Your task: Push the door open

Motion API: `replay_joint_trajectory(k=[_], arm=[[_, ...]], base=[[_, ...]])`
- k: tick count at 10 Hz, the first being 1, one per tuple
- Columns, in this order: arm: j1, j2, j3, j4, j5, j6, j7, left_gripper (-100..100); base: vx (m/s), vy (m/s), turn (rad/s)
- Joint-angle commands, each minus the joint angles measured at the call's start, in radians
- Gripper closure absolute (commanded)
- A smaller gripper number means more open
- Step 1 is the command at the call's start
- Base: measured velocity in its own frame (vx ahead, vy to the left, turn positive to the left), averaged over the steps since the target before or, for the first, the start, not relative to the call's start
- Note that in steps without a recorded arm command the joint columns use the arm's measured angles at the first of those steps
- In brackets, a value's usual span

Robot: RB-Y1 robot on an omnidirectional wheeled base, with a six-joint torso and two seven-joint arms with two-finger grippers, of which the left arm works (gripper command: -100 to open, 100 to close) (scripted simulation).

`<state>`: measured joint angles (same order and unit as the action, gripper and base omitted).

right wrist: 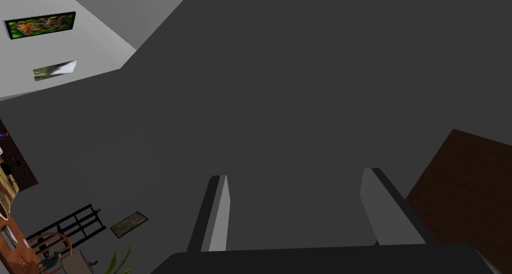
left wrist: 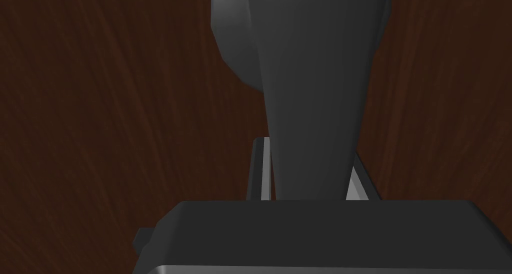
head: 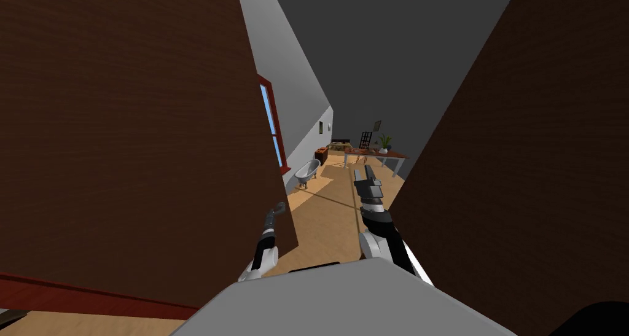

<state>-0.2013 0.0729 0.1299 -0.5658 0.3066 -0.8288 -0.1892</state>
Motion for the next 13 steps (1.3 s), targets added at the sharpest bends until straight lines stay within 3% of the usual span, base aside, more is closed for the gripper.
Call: replay_joint_trajectory(k=[1,5,12,13], arm=[[-0.007,0.008,0.024,0.007,0.013,-0.014,-0.014,100],[-0.009,-0.004,0.051,0.008,0.030,-0.019,-0.038,100],[-0.015,-0.059,0.118,0.011,0.073,-0.031,-0.098,100],[-0.007,-0.046,0.120,0.015,0.073,-0.030,-0.093,100]], base=[[0.168,-0.058,0.100],[0.152,-0.023,0.047],[0.190,-0.033,0.076],[0.067,0.010,0.037]])
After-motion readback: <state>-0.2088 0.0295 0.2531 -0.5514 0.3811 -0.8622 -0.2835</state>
